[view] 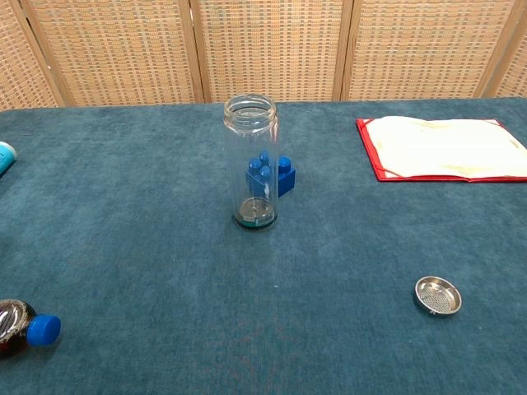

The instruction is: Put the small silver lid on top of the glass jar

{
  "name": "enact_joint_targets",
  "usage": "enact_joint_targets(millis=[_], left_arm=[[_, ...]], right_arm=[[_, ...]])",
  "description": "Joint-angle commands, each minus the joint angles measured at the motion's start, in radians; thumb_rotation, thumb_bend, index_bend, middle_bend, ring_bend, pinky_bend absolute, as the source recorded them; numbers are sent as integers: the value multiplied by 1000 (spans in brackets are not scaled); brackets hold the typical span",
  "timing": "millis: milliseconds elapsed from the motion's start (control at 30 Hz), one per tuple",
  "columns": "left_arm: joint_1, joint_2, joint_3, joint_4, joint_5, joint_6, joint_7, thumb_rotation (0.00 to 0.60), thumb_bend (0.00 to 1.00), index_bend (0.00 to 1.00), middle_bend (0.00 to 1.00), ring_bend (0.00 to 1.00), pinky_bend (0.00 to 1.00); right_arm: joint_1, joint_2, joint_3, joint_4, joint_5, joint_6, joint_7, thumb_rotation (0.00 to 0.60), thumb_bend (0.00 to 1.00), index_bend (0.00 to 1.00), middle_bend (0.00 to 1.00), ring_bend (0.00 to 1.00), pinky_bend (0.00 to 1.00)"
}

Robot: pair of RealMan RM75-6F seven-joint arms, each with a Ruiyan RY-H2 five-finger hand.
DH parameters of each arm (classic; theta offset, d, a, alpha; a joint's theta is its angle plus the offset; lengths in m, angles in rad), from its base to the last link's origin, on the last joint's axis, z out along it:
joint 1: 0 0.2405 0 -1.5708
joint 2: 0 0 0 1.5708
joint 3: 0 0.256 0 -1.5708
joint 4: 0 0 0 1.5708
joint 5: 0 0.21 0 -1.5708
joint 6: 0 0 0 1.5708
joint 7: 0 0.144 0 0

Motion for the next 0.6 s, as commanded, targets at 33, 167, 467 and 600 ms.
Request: enact_joint_targets(millis=[33, 167, 467, 600], left_arm=[[-1, 0, 0, 0, 0, -1, 0, 600, 201, 0, 0, 0, 0], [0, 0, 2, -2, 1, -2, 3, 600, 202, 0, 0, 0, 0], [4, 5, 0, -7, 8, 12, -1, 600, 203, 0, 0, 0, 0], [5, 6, -1, -7, 5, 11, -3, 600, 203, 0, 0, 0, 0]], right_arm=[[-1, 0, -1, 0, -1, 1, 0, 600, 101, 83, 0, 0, 0], [-2, 0, -2, 0, -4, 5, 1, 600, 101, 83, 0, 0, 0], [-3, -8, -1, -6, -8, 14, -19, 600, 101, 83, 0, 0, 0], [-3, -10, 0, -13, -1, 11, -26, 600, 101, 83, 0, 0, 0]])
